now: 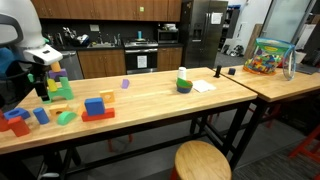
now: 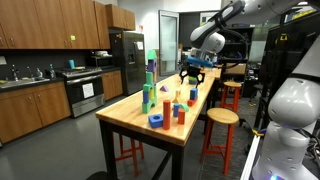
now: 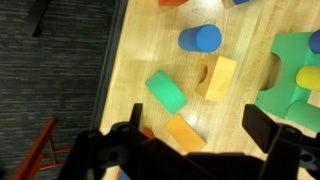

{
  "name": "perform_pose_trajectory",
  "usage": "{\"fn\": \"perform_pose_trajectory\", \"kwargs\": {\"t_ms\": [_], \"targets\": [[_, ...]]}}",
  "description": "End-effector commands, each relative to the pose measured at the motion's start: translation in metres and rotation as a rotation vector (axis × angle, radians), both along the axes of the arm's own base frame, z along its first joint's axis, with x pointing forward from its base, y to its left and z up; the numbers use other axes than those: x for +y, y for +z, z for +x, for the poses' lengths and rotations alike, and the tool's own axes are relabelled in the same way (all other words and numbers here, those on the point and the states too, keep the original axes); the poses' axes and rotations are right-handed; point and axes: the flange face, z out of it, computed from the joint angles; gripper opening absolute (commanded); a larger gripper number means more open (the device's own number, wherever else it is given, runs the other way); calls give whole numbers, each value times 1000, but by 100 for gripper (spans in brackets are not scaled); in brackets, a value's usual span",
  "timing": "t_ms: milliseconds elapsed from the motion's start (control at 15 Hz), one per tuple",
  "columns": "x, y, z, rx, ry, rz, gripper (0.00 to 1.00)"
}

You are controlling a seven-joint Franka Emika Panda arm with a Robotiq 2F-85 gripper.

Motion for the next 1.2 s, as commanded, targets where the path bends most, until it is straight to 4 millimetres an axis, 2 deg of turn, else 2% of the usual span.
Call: {"fn": "perform_pose_trajectory", "kwargs": {"t_ms": [0, 600, 867, 1133], "targets": [[0, 0, 0, 1, 0, 0, 100], [0, 3, 2, -12, -4, -20, 100], [-11, 16, 10, -48, -27, -72, 100], [-30, 24, 17, -22, -60, -206, 100]]}}
